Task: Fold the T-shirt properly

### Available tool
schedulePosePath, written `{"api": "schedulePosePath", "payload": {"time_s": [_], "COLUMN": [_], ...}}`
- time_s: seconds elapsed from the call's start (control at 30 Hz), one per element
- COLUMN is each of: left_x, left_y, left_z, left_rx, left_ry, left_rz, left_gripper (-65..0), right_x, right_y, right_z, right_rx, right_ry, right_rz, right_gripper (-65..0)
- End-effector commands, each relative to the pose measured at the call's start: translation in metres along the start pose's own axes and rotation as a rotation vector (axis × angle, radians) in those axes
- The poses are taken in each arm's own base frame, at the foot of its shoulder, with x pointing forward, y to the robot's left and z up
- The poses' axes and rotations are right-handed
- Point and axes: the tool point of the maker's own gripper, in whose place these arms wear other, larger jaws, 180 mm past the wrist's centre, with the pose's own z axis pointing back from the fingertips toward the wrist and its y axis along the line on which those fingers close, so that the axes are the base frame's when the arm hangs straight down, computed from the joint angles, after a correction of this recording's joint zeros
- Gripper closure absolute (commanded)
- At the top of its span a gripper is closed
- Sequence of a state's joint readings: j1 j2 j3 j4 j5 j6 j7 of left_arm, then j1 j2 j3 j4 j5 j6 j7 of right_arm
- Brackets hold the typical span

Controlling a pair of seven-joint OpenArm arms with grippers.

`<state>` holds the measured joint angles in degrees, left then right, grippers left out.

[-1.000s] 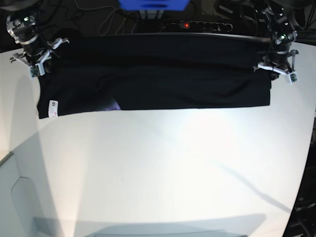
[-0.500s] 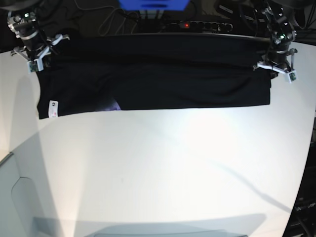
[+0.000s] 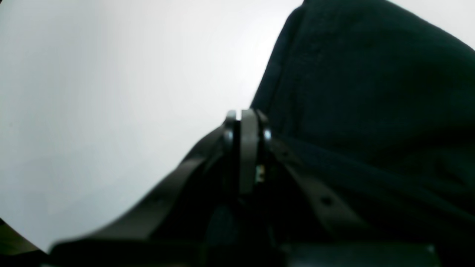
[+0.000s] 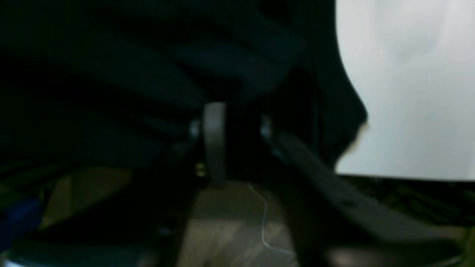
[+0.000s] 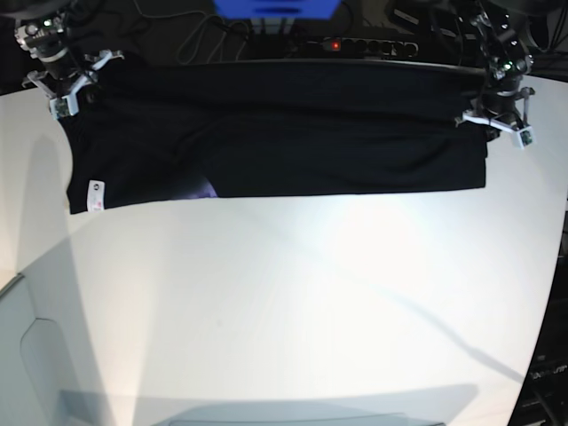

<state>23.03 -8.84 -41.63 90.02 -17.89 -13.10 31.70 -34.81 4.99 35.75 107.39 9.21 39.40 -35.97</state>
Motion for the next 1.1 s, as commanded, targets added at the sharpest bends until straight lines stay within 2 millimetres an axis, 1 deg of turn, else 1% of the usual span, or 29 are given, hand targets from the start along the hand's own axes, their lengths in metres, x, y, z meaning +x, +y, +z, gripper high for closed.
{"api": "schedulePosePath", "payload": {"time_s": [0.0,0.07,0.13,0.23,0.3,0.37,0.4,0.47,0.53,0.63,0.7,0.77,0.87,0.97,1.07], "left_x": [0.012,0.011,0.011,0.011,0.011,0.011,0.010,0.010,0.010,0.010,0.010,0.010,0.007,0.005,-0.001], "left_y": [0.006,0.006,0.005,0.005,0.005,0.005,0.006,0.006,0.005,0.007,0.007,0.007,0.008,0.006,0.002], "left_z": [0.002,0.002,0.003,0.004,0.004,0.004,0.004,0.004,0.004,0.005,0.005,0.005,0.004,0.003,0.003], "left_rx": [0.014,0.014,0.013,0.014,0.014,0.014,0.015,0.015,0.014,0.018,0.019,0.019,0.021,0.015,0.009], "left_ry": [-0.034,-0.031,-0.031,-0.029,-0.029,-0.029,-0.026,-0.026,-0.026,-0.027,-0.027,-0.027,-0.018,-0.014,-0.007], "left_rz": [-0.010,-0.011,-0.011,-0.015,-0.016,-0.016,-0.017,-0.017,-0.015,-0.013,-0.013,-0.013,-0.009,-0.008,0.007], "left_gripper": [-0.5,-0.5,-0.5,-0.6,-0.6,-2.9,-5.0,-11.6,-19.8,-31.9,-37.6,-40.0,-40.0,-40.1,-39.9], "right_x": [0.007,0.007,0.006,0.018,0.024,0.033,0.037,0.046,0.052,0.049,0.048,0.043,0.035,0.022,0.014], "right_y": [-0.003,-0.005,-0.016,-0.037,-0.046,-0.058,-0.059,-0.053,-0.041,-0.018,-0.002,0.012,0.030,0.040,0.041], "right_z": [0.004,0.004,0.009,0.014,0.019,0.026,0.029,0.030,0.027,0.018,0.011,0.005,-0.007,-0.018,-0.022], "right_rx": [-0.003,-0.008,-0.041,-0.105,-0.147,-0.198,-0.210,-0.202,-0.174,-0.107,-0.058,-0.013,0.051,0.089,0.100], "right_ry": [-0.026,-0.026,-0.031,-0.070,-0.098,-0.136,-0.150,-0.170,-0.181,-0.164,-0.157,-0.140,-0.114,-0.079,-0.061], "right_rz": [0.017,0.017,0.004,-0.017,-0.052,-0.077,-0.076,-0.064,-0.052,-0.042,-0.029,-0.029,-0.037,-0.057,-0.074], "right_gripper": [-23.0,-27.6,-30.3,-30.8,-30.8,-30.9,-30.9,-30.9,-30.9,-30.9,-30.9,-30.9,-30.9,-30.9,-30.9]}}
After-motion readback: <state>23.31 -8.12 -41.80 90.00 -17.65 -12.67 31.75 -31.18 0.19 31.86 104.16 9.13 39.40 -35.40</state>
